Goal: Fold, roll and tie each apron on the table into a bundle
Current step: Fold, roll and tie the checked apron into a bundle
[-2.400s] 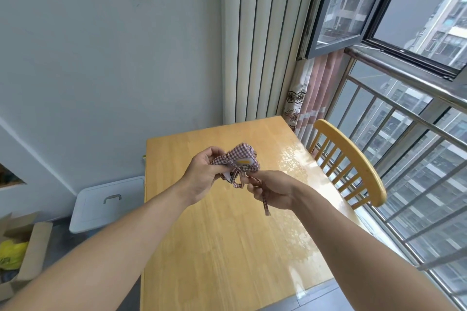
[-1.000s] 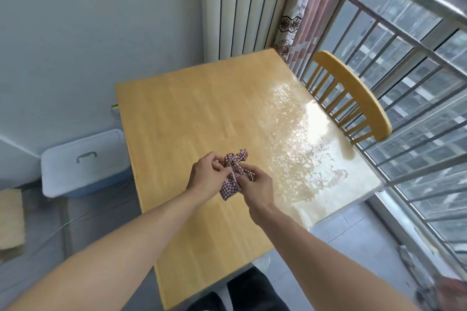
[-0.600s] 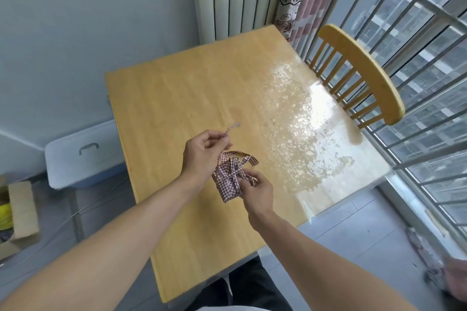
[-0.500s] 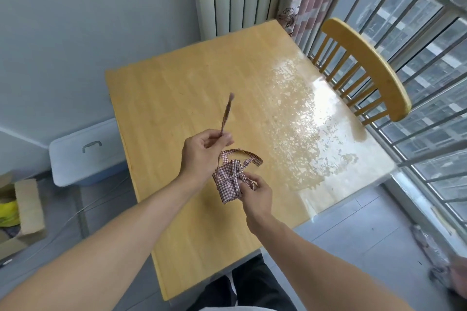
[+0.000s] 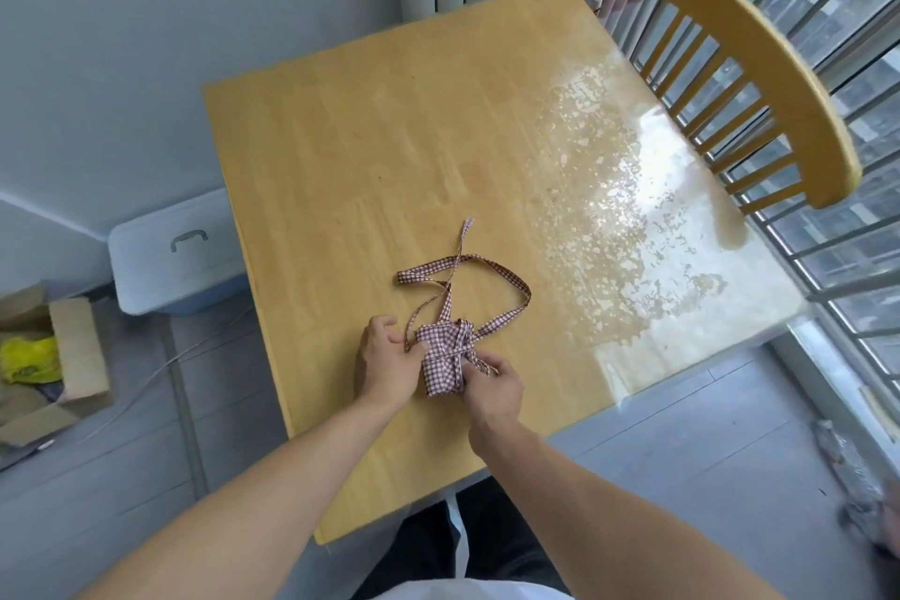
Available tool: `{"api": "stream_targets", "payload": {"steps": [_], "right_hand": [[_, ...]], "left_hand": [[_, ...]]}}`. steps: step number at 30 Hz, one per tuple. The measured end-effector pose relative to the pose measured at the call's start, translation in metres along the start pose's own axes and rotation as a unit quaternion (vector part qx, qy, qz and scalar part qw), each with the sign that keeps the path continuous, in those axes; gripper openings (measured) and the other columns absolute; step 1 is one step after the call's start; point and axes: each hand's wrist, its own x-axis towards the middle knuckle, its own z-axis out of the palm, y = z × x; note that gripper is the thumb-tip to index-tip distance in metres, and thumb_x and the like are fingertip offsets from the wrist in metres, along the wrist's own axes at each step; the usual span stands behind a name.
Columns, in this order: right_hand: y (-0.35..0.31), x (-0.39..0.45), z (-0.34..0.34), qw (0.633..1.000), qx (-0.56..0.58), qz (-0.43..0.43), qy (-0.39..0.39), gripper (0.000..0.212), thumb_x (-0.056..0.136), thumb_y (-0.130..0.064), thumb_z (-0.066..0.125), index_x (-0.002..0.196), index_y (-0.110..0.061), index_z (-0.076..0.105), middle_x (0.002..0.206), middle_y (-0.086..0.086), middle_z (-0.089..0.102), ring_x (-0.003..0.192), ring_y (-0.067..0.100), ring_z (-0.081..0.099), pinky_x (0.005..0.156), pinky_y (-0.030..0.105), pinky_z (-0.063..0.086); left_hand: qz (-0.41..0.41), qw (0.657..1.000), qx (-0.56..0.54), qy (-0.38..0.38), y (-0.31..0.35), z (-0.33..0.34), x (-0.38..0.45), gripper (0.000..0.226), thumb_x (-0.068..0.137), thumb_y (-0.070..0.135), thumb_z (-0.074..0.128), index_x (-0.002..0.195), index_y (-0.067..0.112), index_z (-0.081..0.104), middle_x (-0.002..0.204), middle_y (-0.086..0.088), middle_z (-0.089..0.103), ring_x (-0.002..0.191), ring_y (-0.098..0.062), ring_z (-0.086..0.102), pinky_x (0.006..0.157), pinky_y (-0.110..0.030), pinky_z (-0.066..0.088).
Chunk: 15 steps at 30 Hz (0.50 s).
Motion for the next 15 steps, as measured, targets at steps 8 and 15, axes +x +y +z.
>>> {"api": "stream_targets", "payload": {"steps": [8,15], "right_hand": [[-0.005,-0.006,-0.008,0.994,-0.097,-0.047,0.007,0.006,0.092,-0.017,0.073,0.096,-0.022,0.072,0.086,-0.014,0.068,0.073,0.002,0.062,0.056,0.022,0.044],[-0.005,0.001,-0.012,0.979,-0.176,-0.104,0.016,0.005,0.091,-0.022,0.073,0.096,-0.023,0.072,0.087,-0.012,0.068,0.07,0.004,0.061,0.062,0.024,0.049]], "left_hand": [[-0.085,0.995,0.009,-0.042,-0.004,0.008,0.019,0.03,0.083,0.027,0.082,0.101,0.005,0.073,0.104,-0.01,0.073,0.087,-0.024,0.064,0.073,-0.024,0.044],[-0.001,0.999,-0.052,0.014,-0.007,0.01,0.004,0.016,0.079,0.013,0.082,0.077,0.013,0.066,0.078,0.0,0.07,0.069,-0.016,0.062,0.053,-0.014,0.041]]}}
